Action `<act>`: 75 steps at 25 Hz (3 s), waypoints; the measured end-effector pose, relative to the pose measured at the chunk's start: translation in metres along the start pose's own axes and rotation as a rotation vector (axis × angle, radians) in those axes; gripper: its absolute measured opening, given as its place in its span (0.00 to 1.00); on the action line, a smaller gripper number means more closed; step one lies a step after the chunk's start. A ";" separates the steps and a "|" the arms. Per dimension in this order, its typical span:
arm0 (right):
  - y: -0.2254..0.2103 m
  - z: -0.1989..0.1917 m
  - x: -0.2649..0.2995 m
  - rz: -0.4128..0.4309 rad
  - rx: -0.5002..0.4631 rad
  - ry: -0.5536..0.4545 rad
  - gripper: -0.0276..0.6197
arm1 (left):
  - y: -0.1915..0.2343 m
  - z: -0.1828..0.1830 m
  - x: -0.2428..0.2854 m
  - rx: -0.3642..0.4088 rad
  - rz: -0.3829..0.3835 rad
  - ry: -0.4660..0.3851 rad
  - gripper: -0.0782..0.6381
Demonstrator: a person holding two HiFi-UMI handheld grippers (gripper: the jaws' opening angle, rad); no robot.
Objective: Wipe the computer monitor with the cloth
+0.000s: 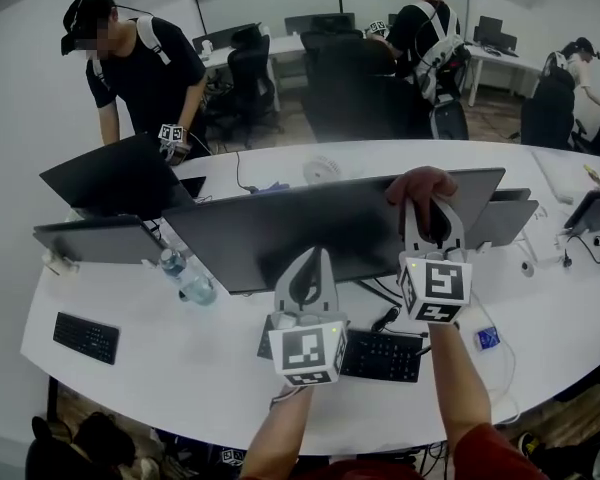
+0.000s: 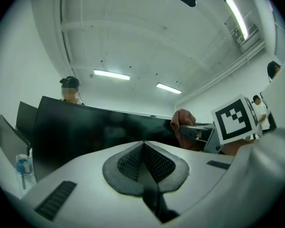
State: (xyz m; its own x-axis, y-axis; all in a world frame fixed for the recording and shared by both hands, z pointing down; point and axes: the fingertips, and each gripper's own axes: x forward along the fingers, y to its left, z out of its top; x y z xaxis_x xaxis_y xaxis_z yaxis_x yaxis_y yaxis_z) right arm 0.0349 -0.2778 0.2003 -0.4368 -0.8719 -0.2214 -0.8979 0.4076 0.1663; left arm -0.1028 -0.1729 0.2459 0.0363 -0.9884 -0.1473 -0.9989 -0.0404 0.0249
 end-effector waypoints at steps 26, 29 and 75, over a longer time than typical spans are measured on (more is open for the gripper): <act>0.222 0.036 0.020 0.159 0.058 -0.074 0.16 | 0.186 0.005 -0.116 0.031 0.204 -0.008 0.14; 0.251 0.040 0.022 0.189 0.061 -0.077 0.16 | 0.204 0.008 -0.129 0.037 0.226 -0.011 0.14; 0.420 -0.028 0.021 0.327 0.039 -0.050 0.16 | 0.313 -0.051 -0.179 0.015 0.355 0.064 0.14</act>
State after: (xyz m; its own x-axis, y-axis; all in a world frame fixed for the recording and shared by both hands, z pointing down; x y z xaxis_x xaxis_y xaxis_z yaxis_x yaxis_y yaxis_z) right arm -0.3502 -0.1324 0.2925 -0.7039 -0.6787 -0.2097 -0.7103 0.6749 0.1997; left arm -0.4206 -0.0164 0.3303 -0.3118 -0.9476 -0.0695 -0.9498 0.3090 0.0485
